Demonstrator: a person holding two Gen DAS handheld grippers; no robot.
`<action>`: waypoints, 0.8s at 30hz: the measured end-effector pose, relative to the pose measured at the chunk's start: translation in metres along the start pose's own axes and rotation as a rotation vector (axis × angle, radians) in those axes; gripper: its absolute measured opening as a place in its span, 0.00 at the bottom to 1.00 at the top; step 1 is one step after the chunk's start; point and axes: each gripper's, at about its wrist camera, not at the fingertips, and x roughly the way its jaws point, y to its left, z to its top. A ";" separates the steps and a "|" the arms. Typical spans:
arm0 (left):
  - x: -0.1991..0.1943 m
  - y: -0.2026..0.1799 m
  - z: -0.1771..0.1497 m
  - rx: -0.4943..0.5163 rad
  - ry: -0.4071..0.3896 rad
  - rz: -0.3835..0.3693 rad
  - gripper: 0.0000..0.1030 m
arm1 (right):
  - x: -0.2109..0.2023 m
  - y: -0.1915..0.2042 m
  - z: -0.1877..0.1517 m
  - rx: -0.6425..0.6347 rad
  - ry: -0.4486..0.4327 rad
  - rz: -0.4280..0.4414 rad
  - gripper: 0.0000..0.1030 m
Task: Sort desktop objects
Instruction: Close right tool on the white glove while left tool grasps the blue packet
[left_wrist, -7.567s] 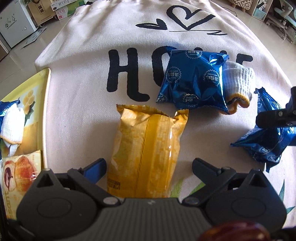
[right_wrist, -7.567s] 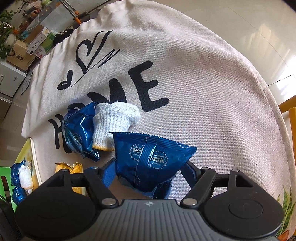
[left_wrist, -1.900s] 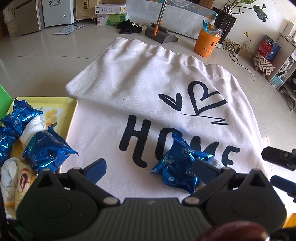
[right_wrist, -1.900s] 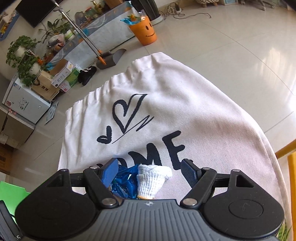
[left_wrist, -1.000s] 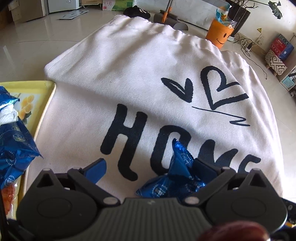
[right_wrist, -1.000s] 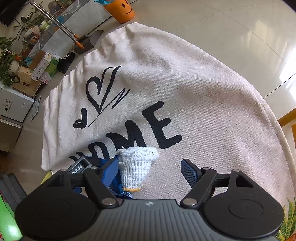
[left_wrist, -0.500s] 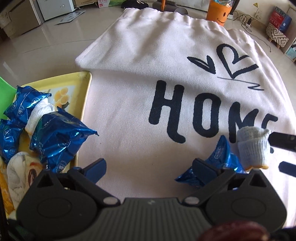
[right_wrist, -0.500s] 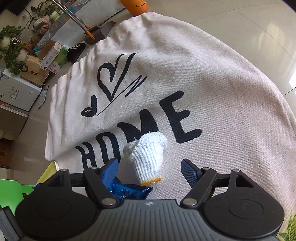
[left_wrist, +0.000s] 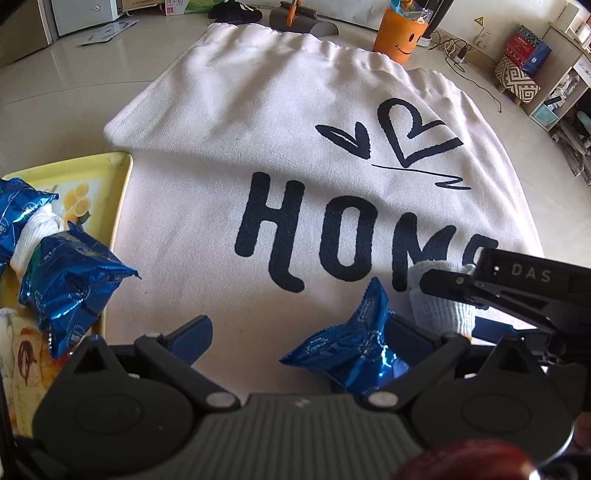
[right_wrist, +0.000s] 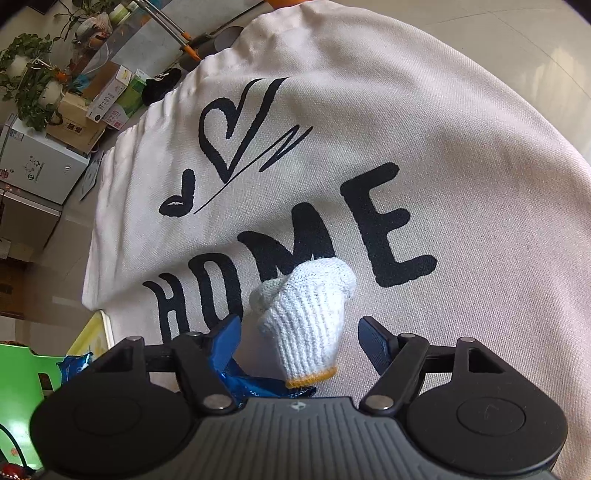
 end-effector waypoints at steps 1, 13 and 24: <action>0.001 0.000 0.000 -0.005 0.005 -0.005 0.99 | 0.004 0.000 -0.001 0.000 0.003 -0.002 0.61; 0.008 -0.029 -0.016 0.124 0.023 -0.062 0.99 | -0.021 -0.016 0.009 0.007 -0.058 -0.114 0.46; 0.024 -0.054 -0.041 0.324 0.067 -0.110 0.99 | -0.019 -0.032 0.012 0.042 -0.014 -0.121 0.46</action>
